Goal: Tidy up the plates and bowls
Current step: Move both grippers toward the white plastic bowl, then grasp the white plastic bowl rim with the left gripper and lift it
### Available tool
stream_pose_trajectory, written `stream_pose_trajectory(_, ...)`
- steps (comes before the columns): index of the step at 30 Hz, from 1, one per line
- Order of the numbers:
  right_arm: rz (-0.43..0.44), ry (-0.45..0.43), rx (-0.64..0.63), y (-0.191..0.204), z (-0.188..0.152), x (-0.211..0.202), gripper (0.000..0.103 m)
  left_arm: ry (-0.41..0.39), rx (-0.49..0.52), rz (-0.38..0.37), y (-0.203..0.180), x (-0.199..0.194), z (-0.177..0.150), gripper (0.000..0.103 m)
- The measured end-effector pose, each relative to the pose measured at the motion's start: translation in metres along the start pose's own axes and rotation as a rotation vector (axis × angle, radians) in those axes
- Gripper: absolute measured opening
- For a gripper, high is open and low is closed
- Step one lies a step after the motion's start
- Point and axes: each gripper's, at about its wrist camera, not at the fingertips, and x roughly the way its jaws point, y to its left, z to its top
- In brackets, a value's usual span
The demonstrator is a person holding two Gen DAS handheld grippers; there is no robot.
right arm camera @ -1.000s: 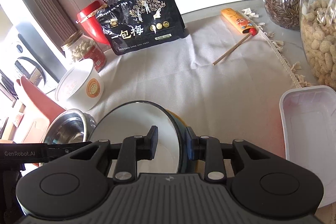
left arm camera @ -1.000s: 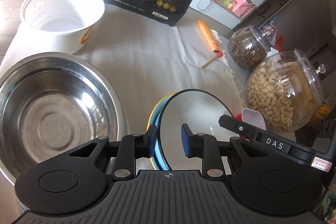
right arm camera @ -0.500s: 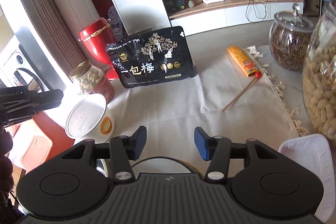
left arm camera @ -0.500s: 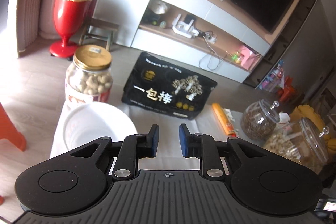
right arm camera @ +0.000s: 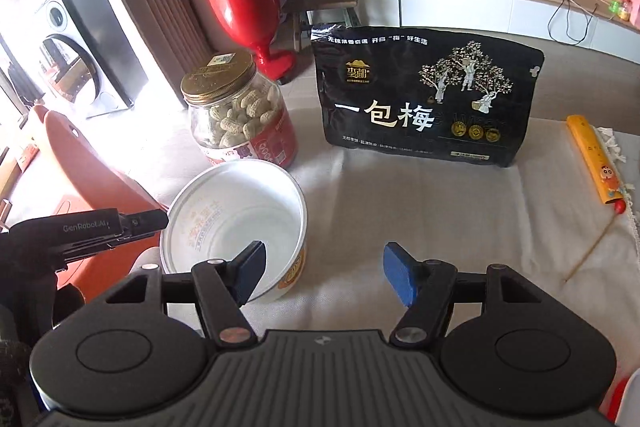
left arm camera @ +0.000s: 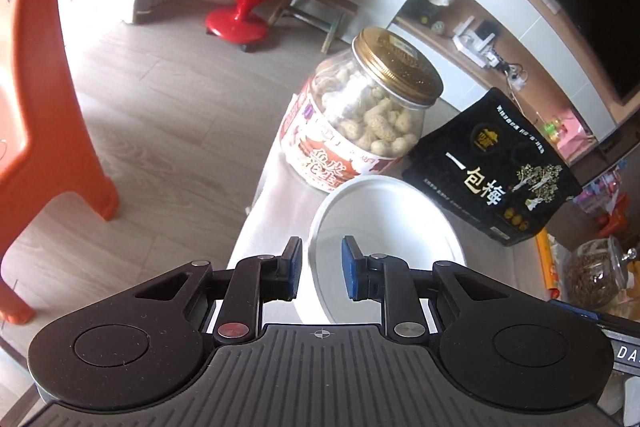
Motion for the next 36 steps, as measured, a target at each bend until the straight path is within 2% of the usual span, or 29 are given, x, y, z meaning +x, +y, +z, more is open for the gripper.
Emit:
stream_pose_trajectory(3,-0.023,0.028,-0.017,0.006,0.012,0.024,0.066,0.036,0.002,0.017,0.002,0.016,-0.002,0.024)
stream_pose_trajectory(5,-0.091,0.028,-0.041,0.011,0.016,0.042,0.066,0.063,0.000,0.040,0.003,0.030,-0.003,0.024)
stream_pose_trajectory(7,-0.143,0.026,-0.062,0.016,0.017,0.057,0.071,0.095,-0.027,0.025,0.008,0.041,-0.004,0.024)
stream_pose_trajectory(9,-0.097,0.062,-0.023,0.012,0.015,0.073,0.071,0.119,-0.065,-0.008,0.012,0.050,-0.005,0.025)
stream_pose_trajectory(12,0.061,0.187,0.143,-0.005,0.010,0.105,0.070,0.145,-0.094,-0.040,0.015,0.061,-0.005,0.026)
stream_pose_trajectory(13,0.087,0.214,0.187,-0.010,0.007,0.113,0.066,0.151,-0.105,-0.043,0.016,0.063,-0.006,0.026)
stream_pose_trajectory(15,0.096,0.242,0.232,-0.016,0.002,0.122,0.045,0.161,-0.125,-0.056,0.017,0.067,-0.008,0.026)
stream_pose_trajectory(16,0.097,0.260,0.240,-0.018,0.000,0.126,0.029,0.171,-0.139,-0.072,0.017,0.067,-0.009,0.026)
stream_pose_trajectory(18,0.093,0.274,0.255,-0.023,-0.002,0.123,0.023,0.182,-0.148,-0.098,0.012,0.064,-0.010,0.025)
stream_pose_trajectory(24,0.076,0.162,0.244,-0.043,0.002,0.055,0.023,0.127,-0.066,-0.218,-0.040,0.016,-0.015,0.027)
stream_pose_trajectory(27,0.067,0.084,0.208,-0.055,-0.003,-0.002,0.023,0.081,0.022,-0.285,-0.075,-0.021,-0.031,0.027)
stream_pose_trajectory(31,0.000,0.002,0.166,-0.078,-0.037,-0.078,0.023,0.094,0.181,-0.345,-0.132,-0.052,-0.073,0.026)
stream_pose_trajectory(36,-0.081,-0.002,0.223,-0.113,-0.098,-0.130,0.023,0.114,0.353,-0.369,-0.176,-0.075,-0.129,0.028)
